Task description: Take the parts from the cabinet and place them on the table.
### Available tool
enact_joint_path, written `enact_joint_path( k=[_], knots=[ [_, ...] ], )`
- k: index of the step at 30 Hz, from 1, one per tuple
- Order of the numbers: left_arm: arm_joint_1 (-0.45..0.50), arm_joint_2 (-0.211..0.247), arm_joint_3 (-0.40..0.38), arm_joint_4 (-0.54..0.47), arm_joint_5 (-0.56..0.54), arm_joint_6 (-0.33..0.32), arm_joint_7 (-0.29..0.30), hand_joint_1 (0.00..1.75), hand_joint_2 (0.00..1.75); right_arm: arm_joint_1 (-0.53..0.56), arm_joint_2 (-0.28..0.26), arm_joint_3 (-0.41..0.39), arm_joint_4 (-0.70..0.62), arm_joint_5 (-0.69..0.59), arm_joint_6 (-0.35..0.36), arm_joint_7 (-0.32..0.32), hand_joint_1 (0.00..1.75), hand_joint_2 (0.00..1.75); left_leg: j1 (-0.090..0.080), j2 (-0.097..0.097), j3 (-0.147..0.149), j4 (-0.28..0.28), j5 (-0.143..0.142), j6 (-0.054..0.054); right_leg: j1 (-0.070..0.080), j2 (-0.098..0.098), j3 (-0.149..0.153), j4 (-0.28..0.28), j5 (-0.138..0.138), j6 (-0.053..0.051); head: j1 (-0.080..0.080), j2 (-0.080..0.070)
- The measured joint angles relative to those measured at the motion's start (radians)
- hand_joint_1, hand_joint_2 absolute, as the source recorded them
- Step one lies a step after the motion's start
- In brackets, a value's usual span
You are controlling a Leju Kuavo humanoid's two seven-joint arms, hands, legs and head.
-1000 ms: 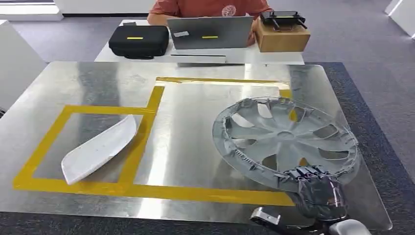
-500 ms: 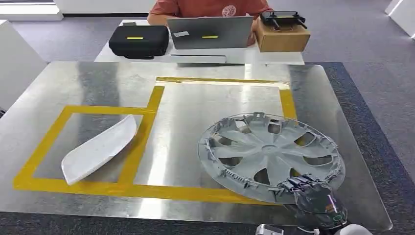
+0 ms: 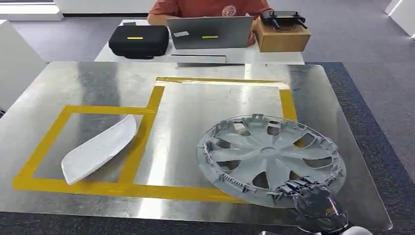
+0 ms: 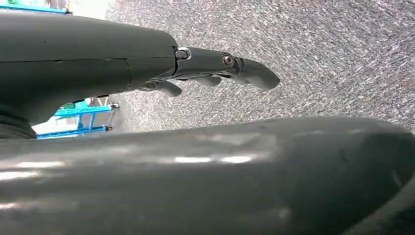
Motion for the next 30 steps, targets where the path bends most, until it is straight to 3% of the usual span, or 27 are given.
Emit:
enact_joint_path(
  k=[8, 12, 13, 18, 19, 30],
  knots=[
    [0.000, 0.000, -0.011, 0.000, -0.005, 0.008, -0.012, 0.00, 0.00, -0.002, -0.020, 0.022, -0.014, 0.016, -0.019, -0.003, 1.75, 1.75, 0.000, 0.000, 0.000, 0.000, 0.000, 0.000, 0.000, 0.000, 0.000, 0.000, 0.000, 0.000, 0.000, 0.000],
    [-0.001, 0.000, -0.017, 0.000, -0.015, 0.006, -0.019, 0.00, 0.00, -0.026, -0.019, 0.038, -0.014, 0.055, -0.071, -0.052, 1.75, 1.75, 0.000, 0.000, 0.000, 0.000, 0.000, 0.000, 0.000, 0.001, 0.000, 0.000, 0.000, 0.000, 0.000, 0.000],
    [-0.001, 0.000, -0.017, 0.000, -0.016, 0.005, -0.021, 0.00, 1.75, -0.037, -0.018, 0.045, -0.014, 0.055, -0.082, -0.071, 0.00, 0.00, 0.000, 0.000, 0.000, 0.000, 0.000, 0.000, 0.000, 0.002, 0.000, 0.000, 0.000, 0.000, 0.000, 0.000],
    [-0.001, 0.002, -0.017, 0.000, -0.024, 0.005, -0.022, 0.00, 1.75, -0.075, -0.014, 0.063, -0.014, 0.048, -0.080, -0.106, 0.00, 0.00, 0.000, 0.000, 0.000, 0.000, 0.000, 0.000, 0.000, 0.001, 0.000, 0.000, 0.000, 0.000, 0.000, 0.000],
    [-0.001, 0.003, -0.017, 0.000, -0.024, 0.005, -0.022, 0.00, 0.00, -0.077, -0.014, 0.064, -0.014, 0.042, -0.079, -0.105, 0.00, 0.00, 0.000, 0.000, 0.000, 0.000, 0.000, 0.000, 0.000, 0.001, 0.000, 0.000, 0.000, 0.000, 0.000, 0.000],
    [-0.001, 0.006, -0.019, 0.000, -0.034, 0.006, -0.031, 0.00, 0.00, -0.074, -0.014, 0.078, -0.016, 0.023, -0.071, -0.080, 0.00, 0.00, 0.000, 0.000, 0.000, 0.002, -0.001, 0.002, 0.000, 0.001, 0.000, 0.000, 0.000, 0.000, 0.000, 0.000]
  ],
)
